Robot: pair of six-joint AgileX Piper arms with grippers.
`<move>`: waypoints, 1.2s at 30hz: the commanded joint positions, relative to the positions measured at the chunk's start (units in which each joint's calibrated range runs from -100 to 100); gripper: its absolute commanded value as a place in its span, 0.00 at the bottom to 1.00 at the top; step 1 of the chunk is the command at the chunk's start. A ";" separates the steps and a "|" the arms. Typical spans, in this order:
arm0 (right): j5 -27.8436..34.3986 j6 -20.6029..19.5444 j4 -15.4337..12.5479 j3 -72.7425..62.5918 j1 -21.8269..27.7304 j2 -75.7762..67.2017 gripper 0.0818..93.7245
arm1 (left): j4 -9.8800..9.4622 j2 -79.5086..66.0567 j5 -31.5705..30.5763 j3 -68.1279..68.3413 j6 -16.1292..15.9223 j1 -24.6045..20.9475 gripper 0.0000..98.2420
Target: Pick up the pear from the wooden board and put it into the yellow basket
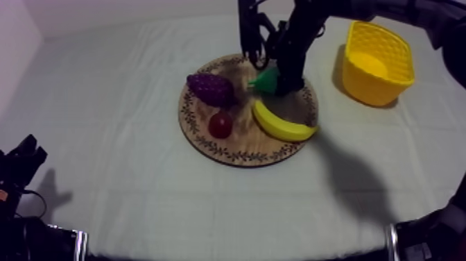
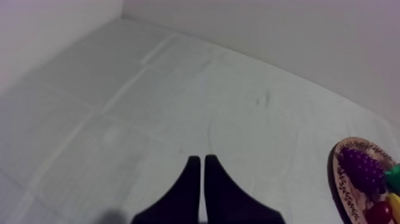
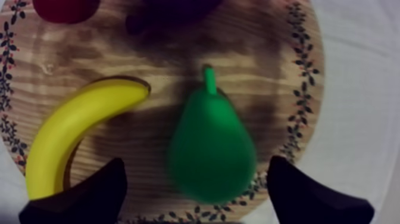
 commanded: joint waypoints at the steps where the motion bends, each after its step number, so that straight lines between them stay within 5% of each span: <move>1: -0.93 -0.09 0.12 -0.10 -0.07 1.22 0.86 | 0.01 -0.04 -0.01 0.00 0.00 -0.03 0.00; 10: -2.08 -1.11 0.53 -4.78 0.03 7.83 0.83 | 0.01 -0.04 -0.01 0.00 0.00 -0.03 0.00; 20: -3.67 -1.25 0.08 -6.15 0.85 10.53 0.58 | 0.01 -0.04 -0.01 0.00 0.00 -0.03 0.00; 36: -8.28 -0.08 -1.69 0.20 0.34 8.23 0.49 | 0.01 -0.04 -0.01 0.00 0.00 -0.03 0.00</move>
